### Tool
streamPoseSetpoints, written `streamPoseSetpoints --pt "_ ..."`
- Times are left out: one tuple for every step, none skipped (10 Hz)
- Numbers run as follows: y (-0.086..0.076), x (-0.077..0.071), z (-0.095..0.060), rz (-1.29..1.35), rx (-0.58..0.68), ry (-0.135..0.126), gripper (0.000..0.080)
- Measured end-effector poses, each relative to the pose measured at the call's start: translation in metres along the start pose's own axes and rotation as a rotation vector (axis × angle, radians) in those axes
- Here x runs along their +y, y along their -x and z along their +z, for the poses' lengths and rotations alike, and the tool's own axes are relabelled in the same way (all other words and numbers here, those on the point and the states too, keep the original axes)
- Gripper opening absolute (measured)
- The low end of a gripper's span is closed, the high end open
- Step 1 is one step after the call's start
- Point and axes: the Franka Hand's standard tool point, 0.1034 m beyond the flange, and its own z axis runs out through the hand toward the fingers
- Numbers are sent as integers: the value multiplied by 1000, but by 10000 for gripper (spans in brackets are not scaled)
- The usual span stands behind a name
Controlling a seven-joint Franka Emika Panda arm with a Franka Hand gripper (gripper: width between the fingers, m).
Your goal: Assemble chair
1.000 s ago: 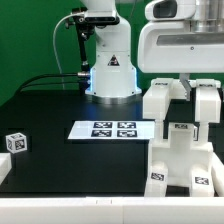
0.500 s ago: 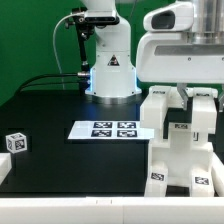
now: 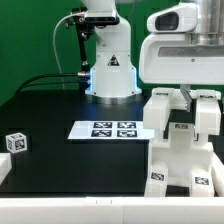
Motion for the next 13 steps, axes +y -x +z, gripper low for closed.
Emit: streamPoseSetpoints --pt "-1 1 0 1 -2 -5 284" --pt "-1 2 0 3 -1 -5 284" --pt "1 1 -1 -18 -3 -2 284" --pt "4 -3 -3 -54 -10 -4 284" --pt "5 -3 -3 -97 -8 -11 284" --pt "5 1 0 -116 -6 -17 284" --pt "5 5 4 -117 -7 -17 284" --pt "2 8 4 -107 2 -19 284" --pt "-1 9 5 -96 13 -22 284" --pt "-2 11 5 -62 13 -23 284" --pt "-2 12 5 -41 13 -23 284" --pt "-2 11 6 24 9 -29 284" --pt "-3 11 8 57 3 -31 284"
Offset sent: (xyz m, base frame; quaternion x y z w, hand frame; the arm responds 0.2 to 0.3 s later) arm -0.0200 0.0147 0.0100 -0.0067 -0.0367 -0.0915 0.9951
